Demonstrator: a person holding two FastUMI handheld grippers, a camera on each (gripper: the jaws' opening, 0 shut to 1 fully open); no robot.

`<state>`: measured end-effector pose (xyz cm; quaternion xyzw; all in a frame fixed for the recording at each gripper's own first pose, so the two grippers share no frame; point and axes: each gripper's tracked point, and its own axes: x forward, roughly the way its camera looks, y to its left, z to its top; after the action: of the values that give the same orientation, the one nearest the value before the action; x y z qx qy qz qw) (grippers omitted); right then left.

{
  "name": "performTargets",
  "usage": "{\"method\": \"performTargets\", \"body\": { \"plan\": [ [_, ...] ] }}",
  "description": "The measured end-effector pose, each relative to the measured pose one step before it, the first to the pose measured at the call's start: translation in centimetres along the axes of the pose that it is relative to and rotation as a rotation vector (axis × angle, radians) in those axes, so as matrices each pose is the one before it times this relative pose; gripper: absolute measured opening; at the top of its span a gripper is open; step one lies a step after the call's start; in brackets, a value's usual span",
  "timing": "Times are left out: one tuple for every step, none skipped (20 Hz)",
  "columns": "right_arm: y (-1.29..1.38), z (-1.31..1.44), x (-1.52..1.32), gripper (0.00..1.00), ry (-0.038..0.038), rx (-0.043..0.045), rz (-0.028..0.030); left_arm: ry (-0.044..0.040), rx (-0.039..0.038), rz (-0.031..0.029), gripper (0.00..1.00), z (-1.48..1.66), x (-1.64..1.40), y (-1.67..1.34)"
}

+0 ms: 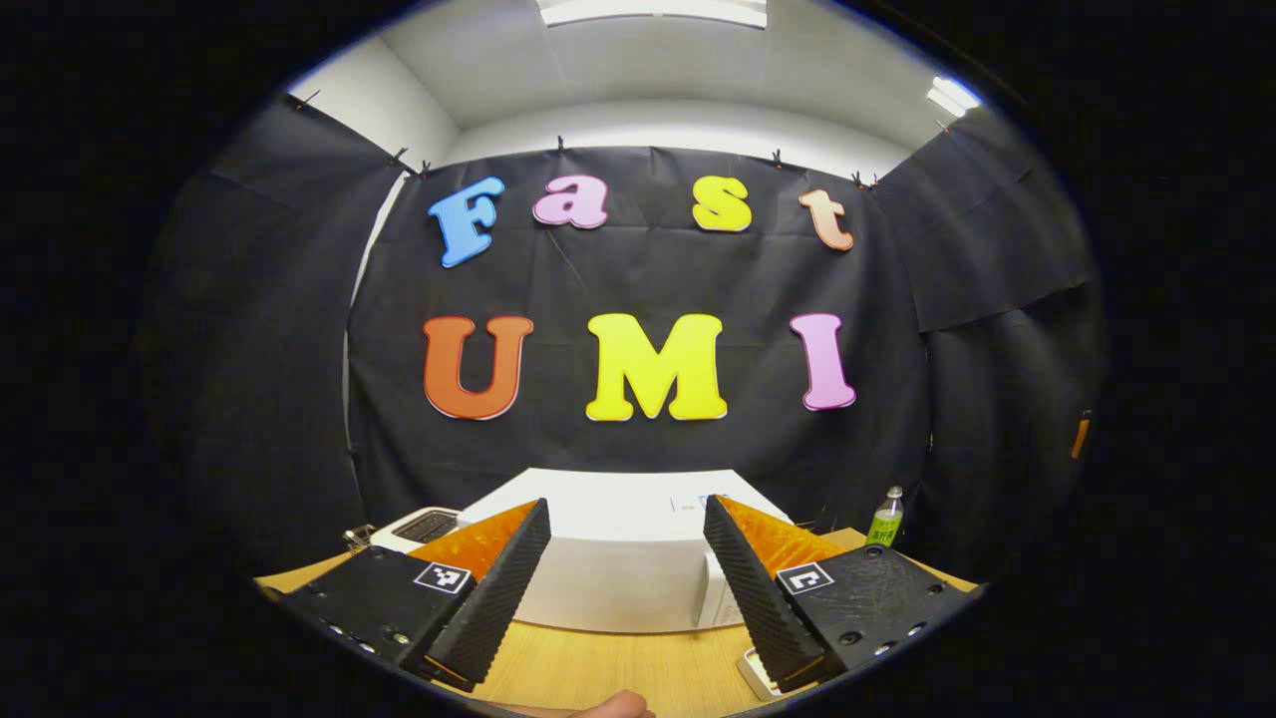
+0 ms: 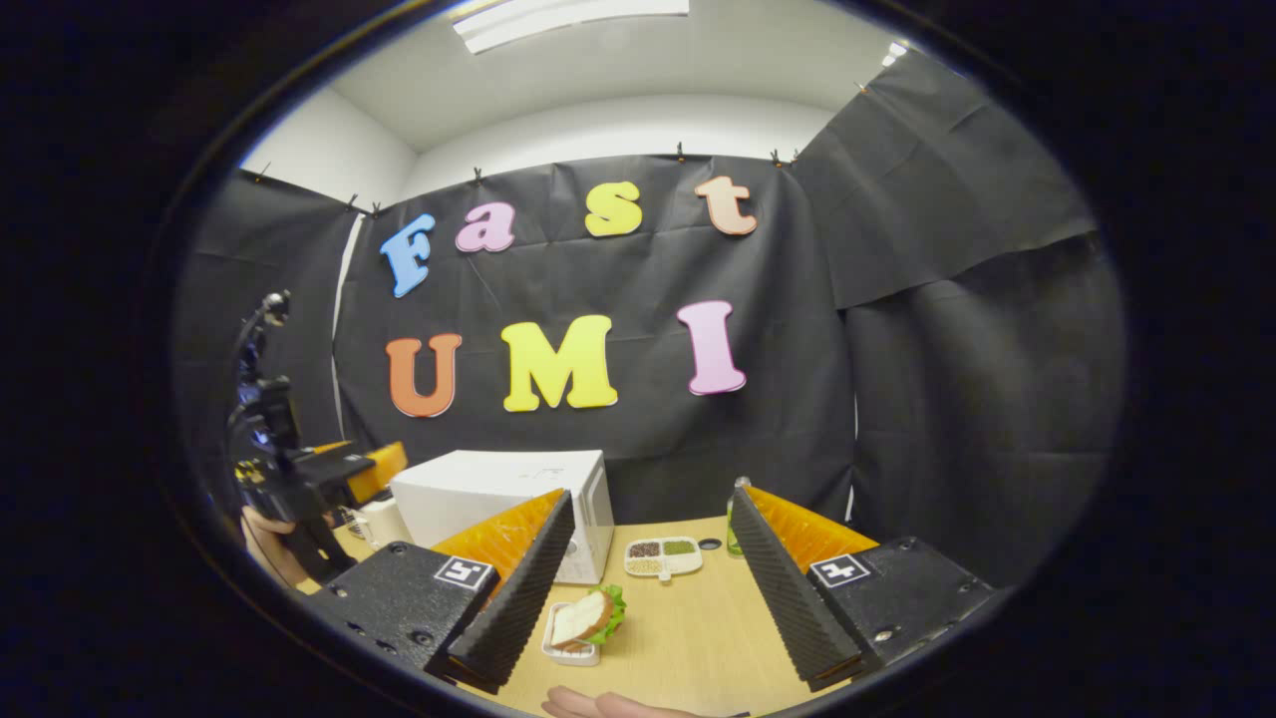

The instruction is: Open the microwave oven with the left hand, put the food in, and close the microwave oven.

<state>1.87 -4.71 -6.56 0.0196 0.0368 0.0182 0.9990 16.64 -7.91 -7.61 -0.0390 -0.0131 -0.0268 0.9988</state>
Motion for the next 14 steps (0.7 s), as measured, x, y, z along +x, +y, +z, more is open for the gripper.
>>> {"method": "performTargets", "body": {
  "plan": [
    [-0.438, -0.521, 0.166, 1.00, 0.00459, 0.00357, 0.00093, 0.01940, -0.00547, -0.00972, 0.95, -1.691, 1.361, -0.913],
    [-0.465, -0.429, 0.269, 1.00, 0.00517, 0.00256, 0.00263, 0.02322, -0.00007, 0.00452, 0.95, -1.719, 1.361, -0.558],
    [-0.409, -0.395, 0.203, 1.00, 0.00491, 0.00392, 0.00295, 0.03339, -0.00429, -0.00946, 0.95, -1.847, 1.578, -0.716],
    [-0.500, -0.372, 0.194, 0.92, 0.00529, 0.00528, 0.00043, 0.04920, -0.01625, -0.03588, 0.95, -2.066, 1.561, -1.473],
    [-0.583, -0.445, 0.278, 0.92, 0.00588, 0.00386, 0.00026, 0.04964, -0.02143, -0.02593, 0.94, -1.965, 1.352, -1.107],
    [-0.403, -0.292, 0.191, 1.00, 0.00269, 0.00051, 0.00402, 0.01951, -0.01581, -0.00734, 0.95, -1.266, 1.086, -0.609],
    [-0.330, -0.151, 0.177, 1.00, -0.00304, -0.00377, 0.00563, 0.00670, 0.00200, 0.00442, 0.95, -0.868, 1.041, -0.202],
    [-0.430, -0.016, 0.239, 1.00, -0.00457, -0.00764, 0.00156, 0.00154, 0.01779, 0.00771, 0.94, -0.636, 0.978, -0.231],
    [-0.547, -0.106, 0.321, 1.00, -0.01018, -0.00794, -0.00108, -0.00156, 0.03618, 0.01728, 0.94, -0.598, 0.836, -0.142],
    [-0.439, 0.090, 0.277, 1.00, -0.01171, -0.00646, -0.00115, -0.00591, 0.04408, 0.01580, 0.80, -0.474, 1.034, -0.054],
    [-0.390, -0.120, 0.197, 0.92, -0.01209, -0.00681, 0.00090, 0.00130, 0.02819, 0.00067, 0.94, -0.775, 0.986, -0.136],
    [-0.313, -0.084, 0.180, 1.00, -0.01027, -0.00557, 0.00186, 0.01916, 0.00344, 0.00947, 0.91, -0.867, 0.822, 0.000],
    [-0.249, -0.246, 0.204, 1.00, -0.00783, -0.00530, 0.00309, 0.02375, -0.01844, -0.00259, 0.87, -0.991, 0.632, -0.295],
    [-0.225, -0.168, 0.155, 1.00, -0.00519, -0.00601, 0.00407, 0.01888, -0.02584, -0.00656, 0.80, -0.676, 0.443, -0.153]
  ]
}}
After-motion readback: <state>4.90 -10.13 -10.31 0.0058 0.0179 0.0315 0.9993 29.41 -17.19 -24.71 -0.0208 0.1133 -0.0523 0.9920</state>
